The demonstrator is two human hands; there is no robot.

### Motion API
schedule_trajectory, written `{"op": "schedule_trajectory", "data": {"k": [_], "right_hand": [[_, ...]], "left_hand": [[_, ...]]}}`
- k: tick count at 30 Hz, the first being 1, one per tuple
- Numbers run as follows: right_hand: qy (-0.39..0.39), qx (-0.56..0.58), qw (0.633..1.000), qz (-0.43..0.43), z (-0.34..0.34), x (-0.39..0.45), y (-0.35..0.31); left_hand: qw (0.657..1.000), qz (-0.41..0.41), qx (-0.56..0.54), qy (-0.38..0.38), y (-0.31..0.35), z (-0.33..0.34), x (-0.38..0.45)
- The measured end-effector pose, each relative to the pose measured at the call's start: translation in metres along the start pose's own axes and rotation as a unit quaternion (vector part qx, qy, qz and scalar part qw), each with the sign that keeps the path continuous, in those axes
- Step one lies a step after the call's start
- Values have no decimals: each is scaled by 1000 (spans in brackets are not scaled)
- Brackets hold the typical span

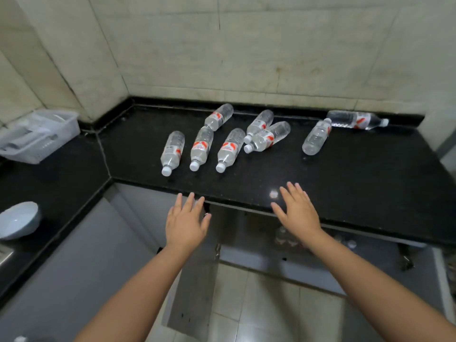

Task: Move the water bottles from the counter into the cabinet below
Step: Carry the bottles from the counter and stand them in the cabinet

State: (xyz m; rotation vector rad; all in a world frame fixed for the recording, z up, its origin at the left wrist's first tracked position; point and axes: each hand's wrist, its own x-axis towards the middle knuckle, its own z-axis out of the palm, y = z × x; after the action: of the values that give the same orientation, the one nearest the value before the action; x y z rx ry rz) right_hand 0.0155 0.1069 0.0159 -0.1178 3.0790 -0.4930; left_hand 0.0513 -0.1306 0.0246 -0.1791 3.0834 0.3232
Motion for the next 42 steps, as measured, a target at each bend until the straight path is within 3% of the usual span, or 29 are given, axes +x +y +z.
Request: {"op": "schedule_trajectory", "data": {"k": [5,13,18,23,27,31,38,42], "right_hand": [[16,-27,997,67,-25,57,45],[-38,-42,993,106,-25,197,111],[-47,-8,990,131,-18,280,142],[-31,87,973,210,-6,322,157],[-21,87,975,201,3,322,159],[-62,59,986,141,4,285,162],[-103,33,993,55,18,204,117],[-29,-101,994,26,10,177,81]], "left_hand": [[1000,0,-8,1,20,2,58],[1000,-7,8,-27,66,19,188],[996,-25,24,-84,74,44,252],[994,16,25,-101,71,51,299],[993,3,-48,-111,70,66,306],[995,-10,-60,-84,73,77,290],[993,-51,-87,-67,83,75,258],[993,-36,-67,-90,78,76,233]]}}
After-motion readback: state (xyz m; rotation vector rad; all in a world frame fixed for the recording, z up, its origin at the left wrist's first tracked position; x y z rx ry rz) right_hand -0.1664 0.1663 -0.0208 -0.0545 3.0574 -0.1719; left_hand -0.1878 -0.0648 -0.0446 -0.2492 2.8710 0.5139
